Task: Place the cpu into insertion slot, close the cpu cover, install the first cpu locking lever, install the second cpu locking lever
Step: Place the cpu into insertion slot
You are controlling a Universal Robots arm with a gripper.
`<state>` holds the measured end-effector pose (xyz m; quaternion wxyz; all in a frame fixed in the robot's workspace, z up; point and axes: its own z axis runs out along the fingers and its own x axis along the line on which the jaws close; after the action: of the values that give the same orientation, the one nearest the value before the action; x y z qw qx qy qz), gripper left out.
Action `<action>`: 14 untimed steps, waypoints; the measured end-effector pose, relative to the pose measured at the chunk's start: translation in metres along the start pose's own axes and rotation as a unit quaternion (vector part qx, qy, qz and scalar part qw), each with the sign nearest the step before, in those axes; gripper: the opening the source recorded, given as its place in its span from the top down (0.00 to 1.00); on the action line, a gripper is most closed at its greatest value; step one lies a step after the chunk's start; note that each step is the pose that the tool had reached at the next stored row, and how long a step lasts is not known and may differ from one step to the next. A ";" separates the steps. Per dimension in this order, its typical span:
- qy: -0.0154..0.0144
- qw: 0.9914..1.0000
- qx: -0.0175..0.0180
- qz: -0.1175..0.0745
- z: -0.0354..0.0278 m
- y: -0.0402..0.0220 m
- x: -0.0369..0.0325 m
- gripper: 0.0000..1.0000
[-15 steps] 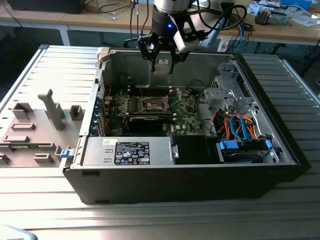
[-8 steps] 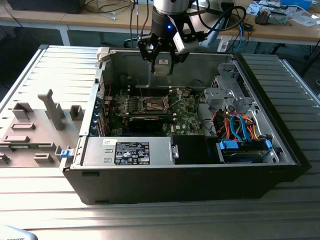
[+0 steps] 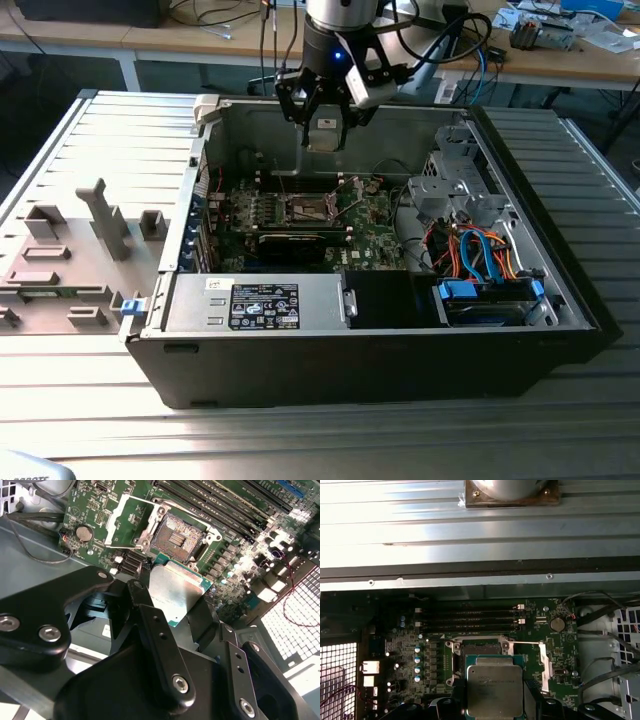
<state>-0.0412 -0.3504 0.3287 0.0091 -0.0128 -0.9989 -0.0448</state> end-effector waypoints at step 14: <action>0.000 1.000 0.000 0.000 0.0032 -0.0003 0.0004 0.45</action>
<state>-0.0416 -0.3504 0.3255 0.0091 -0.0128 -0.9989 -0.0447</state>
